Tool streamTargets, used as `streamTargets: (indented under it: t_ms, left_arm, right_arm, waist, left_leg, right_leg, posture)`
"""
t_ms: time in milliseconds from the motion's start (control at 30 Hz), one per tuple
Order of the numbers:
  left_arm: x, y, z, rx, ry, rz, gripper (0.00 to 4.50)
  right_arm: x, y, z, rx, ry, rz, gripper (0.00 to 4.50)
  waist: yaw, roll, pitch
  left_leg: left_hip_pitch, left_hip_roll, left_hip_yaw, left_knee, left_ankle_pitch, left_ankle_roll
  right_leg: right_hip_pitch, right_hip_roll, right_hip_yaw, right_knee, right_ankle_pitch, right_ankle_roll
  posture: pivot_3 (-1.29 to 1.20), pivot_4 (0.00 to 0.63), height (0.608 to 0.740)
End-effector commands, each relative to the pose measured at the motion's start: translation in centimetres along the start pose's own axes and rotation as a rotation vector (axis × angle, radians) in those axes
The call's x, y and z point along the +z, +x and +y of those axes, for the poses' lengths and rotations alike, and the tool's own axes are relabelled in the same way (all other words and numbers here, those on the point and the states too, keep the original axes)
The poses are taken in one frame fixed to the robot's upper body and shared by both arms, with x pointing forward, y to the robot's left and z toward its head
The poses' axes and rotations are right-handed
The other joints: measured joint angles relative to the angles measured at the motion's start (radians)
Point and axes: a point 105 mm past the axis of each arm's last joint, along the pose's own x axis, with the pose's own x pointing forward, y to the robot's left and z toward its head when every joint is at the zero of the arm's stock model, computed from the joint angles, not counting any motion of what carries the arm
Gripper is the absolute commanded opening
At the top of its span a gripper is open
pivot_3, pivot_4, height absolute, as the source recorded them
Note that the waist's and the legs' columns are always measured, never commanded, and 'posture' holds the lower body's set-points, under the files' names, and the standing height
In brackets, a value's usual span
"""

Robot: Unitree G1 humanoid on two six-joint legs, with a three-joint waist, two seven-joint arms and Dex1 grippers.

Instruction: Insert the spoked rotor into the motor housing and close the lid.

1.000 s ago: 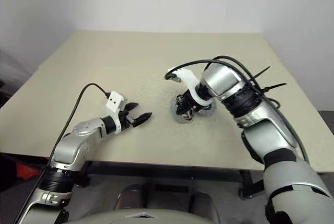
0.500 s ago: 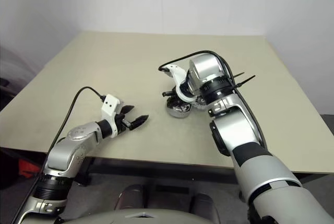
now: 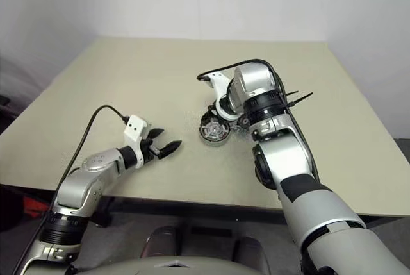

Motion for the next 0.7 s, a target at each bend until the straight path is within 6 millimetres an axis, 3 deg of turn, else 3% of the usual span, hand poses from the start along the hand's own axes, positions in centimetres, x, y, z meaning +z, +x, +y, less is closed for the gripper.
streamTargets:
  t_ms: [33, 200, 333, 433, 533, 700]
  left_arm:
    - [1.4, 0.0, 0.2, -0.006, 0.035, -0.039, 4.50]
    - [1.8, 0.4, 0.3, -0.018, 0.047, -0.041, 4.50]
    - [2.3, 0.7, 0.5, -0.031, 0.057, -0.045, 4.50]
    - [2.6, 1.0, 0.8, -0.043, 0.066, -0.046, 4.50]
    - [2.8, 1.5, 0.7, -0.069, 0.072, -0.042, 4.50]
    - [3.5, 2.4, 0.2, -0.135, 0.096, -0.035, 4.50]
  right_arm:
    - [3.1, -3.3, 2.4, 0.053, -0.074, -0.110, 2.91]
    - [6.2, -6.3, 3.5, 0.135, -0.154, -0.318, 2.91]
    - [7.2, -7.8, 2.0, 0.148, -0.267, -0.491, 2.91]
    - [6.7, -8.6, -3.3, -0.011, -0.335, -0.614, 2.91]
    - [5.0, -9.1, -8.0, -0.174, -0.388, -0.650, 2.32]
    - [1.5, -10.6, -13.1, -0.315, -0.338, -0.630, 0.61]
  waist:
    - [0.000, 0.000, 0.000]
    - [0.000, 0.000, 0.000]
    - [0.008, -0.001, 0.000]
    - [0.020, -0.003, -0.002]
    - [0.027, -0.002, -0.001]
    - [0.024, -0.001, -0.001]
  left_leg:
    - [-0.001, 0.000, 0.000, 0.000, 0.000, 0.000]
    - [-0.003, 0.002, 0.000, 0.000, 0.000, 0.000]
    - [-0.003, 0.002, 0.000, 0.001, 0.000, -0.001]
    - [-0.001, 0.001, -0.001, 0.003, 0.000, -0.001]
    - [-0.001, -0.001, -0.001, 0.006, 0.000, 0.000]
    - [-0.001, -0.001, 0.000, 0.008, 0.000, 0.000]
  right_leg:
    - [-0.002, 0.000, 0.000, 0.000, 0.001, 0.001]
    - [-0.003, 0.002, -0.001, 0.000, 0.001, 0.001]
    - [-0.001, 0.001, -0.001, 0.000, 0.000, 0.000]
    - [0.003, 0.000, -0.002, -0.001, 0.000, 0.001]
    - [0.005, -0.002, -0.001, -0.001, 0.001, 0.002]
    - [0.004, -0.003, 0.000, 0.000, 0.003, 0.001]
  posture:
    - [0.00, 0.000, 0.740]
    - [0.00, 0.000, 0.740]
    - [0.00, 0.000, 0.740]
    - [0.00, 0.000, 0.740]
    - [0.00, 0.000, 0.740]
    - [0.00, 0.000, 0.740]
